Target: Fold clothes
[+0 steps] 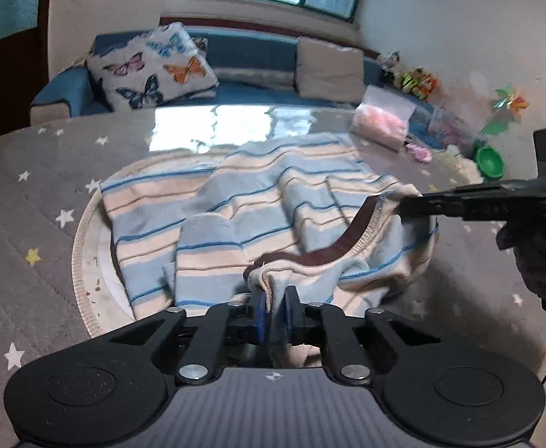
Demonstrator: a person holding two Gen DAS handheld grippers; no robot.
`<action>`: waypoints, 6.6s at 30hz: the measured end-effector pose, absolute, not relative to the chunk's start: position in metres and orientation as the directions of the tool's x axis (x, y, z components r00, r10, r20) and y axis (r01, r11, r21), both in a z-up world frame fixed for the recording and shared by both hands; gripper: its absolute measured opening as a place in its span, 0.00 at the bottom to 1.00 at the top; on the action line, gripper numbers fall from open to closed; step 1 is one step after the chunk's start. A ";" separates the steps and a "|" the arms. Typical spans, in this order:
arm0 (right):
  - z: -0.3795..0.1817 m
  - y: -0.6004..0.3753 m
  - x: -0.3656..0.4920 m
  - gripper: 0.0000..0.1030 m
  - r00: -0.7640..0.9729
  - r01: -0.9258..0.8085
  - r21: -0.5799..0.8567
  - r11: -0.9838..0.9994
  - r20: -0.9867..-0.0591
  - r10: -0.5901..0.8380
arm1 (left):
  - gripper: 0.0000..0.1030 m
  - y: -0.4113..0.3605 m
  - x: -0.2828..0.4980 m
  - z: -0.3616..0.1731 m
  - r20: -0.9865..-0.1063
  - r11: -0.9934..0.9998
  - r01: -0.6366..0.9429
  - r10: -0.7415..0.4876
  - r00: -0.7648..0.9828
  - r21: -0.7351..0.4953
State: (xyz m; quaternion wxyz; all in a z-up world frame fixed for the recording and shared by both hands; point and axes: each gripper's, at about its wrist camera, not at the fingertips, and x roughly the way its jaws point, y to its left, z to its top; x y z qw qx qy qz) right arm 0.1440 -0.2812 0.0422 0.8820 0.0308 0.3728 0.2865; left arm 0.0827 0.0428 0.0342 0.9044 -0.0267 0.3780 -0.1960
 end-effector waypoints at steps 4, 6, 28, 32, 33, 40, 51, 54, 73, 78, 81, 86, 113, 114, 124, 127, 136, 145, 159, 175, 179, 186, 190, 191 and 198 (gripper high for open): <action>0.058 -0.297 0.110 0.07 0.577 -0.510 0.261 0.820 -0.603 0.551 | 0.07 0.044 0.055 0.045 -0.632 0.905 0.393 -0.401 0.663 -0.162; 0.063 -0.305 0.092 0.07 0.584 -0.523 0.257 0.813 -0.586 0.562 | 0.06 0.044 0.041 0.047 -0.624 0.896 0.416 -0.415 0.662 -0.155; 0.068 -0.317 0.041 0.26 0.502 -0.585 0.246 0.773 -0.639 0.583 | 0.09 0.046 -0.024 0.039 -0.655 0.817 0.575 -0.458 0.600 -0.045; 0.045 -0.287 0.052 0.26 0.472 -0.600 0.190 0.777 -0.700 0.536 | 0.19 0.051 -0.004 0.049 -0.637 0.871 0.488 -0.409 0.654 -0.058; 0.038 -0.279 0.050 0.26 0.459 -0.612 0.172 0.771 -0.717 0.525 | 0.28 0.052 0.003 0.051 -0.637 0.884 0.462 -0.395 0.661 -0.069; 0.019 -0.261 0.033 0.33 0.399 -0.688 0.091 0.720 -0.781 0.480 | 0.50 0.027 0.051 0.052 -0.647 0.917 0.389 -0.348 0.679 -0.085; 0.022 -0.263 0.102 0.33 0.541 -0.524 0.060 0.849 -0.746 0.387 | 0.49 -0.013 0.105 0.022 -0.745 0.929 0.361 -0.300 0.595 -0.086; 0.010 -0.254 0.124 0.33 0.552 -0.482 0.066 0.874 -0.752 0.361 | 0.38 -0.014 0.110 0.017 -0.758 0.930 0.358 -0.297 0.581 -0.090; 0.026 -0.275 0.101 0.02 0.696 -0.337 -0.057 0.940 -0.688 0.208 | 0.04 0.084 0.047 0.048 -0.666 0.992 0.069 -0.124 0.736 -0.109; 0.043 -0.322 0.074 0.02 0.747 -0.210 -0.029 0.977 -0.650 0.142 | 0.03 0.118 0.018 0.051 -0.652 0.987 -0.025 -0.085 0.754 -0.158; 0.049 -0.349 0.057 0.02 0.770 -0.124 -0.022 0.992 -0.633 0.082 | 0.03 0.122 0.011 0.050 -0.652 0.985 -0.020 -0.100 0.752 -0.174; 0.048 -0.389 0.033 0.02 0.776 0.009 -0.009 1.000 -0.630 -0.013 | 0.05 0.101 0.022 0.053 -0.644 0.982 0.041 -0.153 0.750 -0.186; 0.019 -0.398 0.027 0.19 0.728 0.044 -0.014 0.999 -0.685 -0.042 | 0.03 0.054 0.086 0.021 -0.683 0.979 0.100 -0.194 0.704 -0.175; 0.018 -0.394 0.029 0.22 0.726 0.030 -0.017 0.999 -0.687 -0.034 | 0.02 0.057 0.082 0.025 -0.672 0.980 0.096 -0.190 0.716 -0.175; 0.008 -0.374 0.034 0.33 0.703 -0.053 -0.031 0.998 -0.711 0.015 | 0.02 0.112 0.005 0.066 -0.604 0.982 -0.112 -0.001 0.797 -0.150; 0.009 -0.368 0.031 0.35 0.702 -0.084 -0.042 0.996 -0.712 0.030 | 0.02 0.128 -0.024 0.064 -0.630 0.971 -0.203 0.078 0.773 -0.129; 0.018 -0.330 0.016 0.45 0.650 -0.306 -0.004 0.952 -0.732 0.206 | 0.02 0.149 -0.058 0.026 -0.754 0.943 -0.326 0.168 0.636 -0.065; 0.013 -0.275 0.000 0.47 0.522 -0.565 0.037 0.824 -0.758 0.392 | 0.06 0.152 -0.060 0.028 -0.760 0.940 -0.340 0.231 0.607 0.015; 0.025 -0.244 0.015 0.47 0.558 -0.610 -0.013 0.792 -0.717 0.418 | 0.22 0.058 -0.013 0.034 -0.722 0.999 0.041 -0.054 0.690 -0.035; 0.011 -0.231 0.007 0.48 0.434 -0.723 0.002 0.691 -0.777 0.457 | 0.32 -0.018 -0.003 0.007 -0.774 0.934 0.357 -0.238 0.587 -0.015; 0.022 -0.244 0.026 0.48 0.456 -0.689 0.012 0.725 -0.770 0.447 | 0.33 0.008 0.026 0.021 -0.762 0.971 0.239 -0.165 0.626 -0.014; 0.036 -0.269 0.084 0.48 0.521 -0.590 0.035 0.807 -0.747 0.413 | 0.37 0.066 0.094 0.042 -0.734 0.999 0.008 -0.040 0.678 -0.047; 0.041 -0.283 0.123 0.48 0.555 -0.531 0.056 0.845 -0.731 0.397 | 0.37 0.096 0.138 0.046 -0.731 0.992 -0.091 0.002 0.682 -0.082; 0.040 -0.286 0.134 0.48 0.566 -0.514 0.057 0.856 -0.727 0.388 | 0.36 0.103 0.151 0.046 -0.731 0.989 -0.114 0.012 0.683 -0.091; 0.036 -0.304 0.204 0.48 0.623 -0.413 0.063 0.908 -0.708 0.333 | 0.37 0.133 0.222 0.035 -0.746 0.967 -0.193 0.005 0.666 -0.166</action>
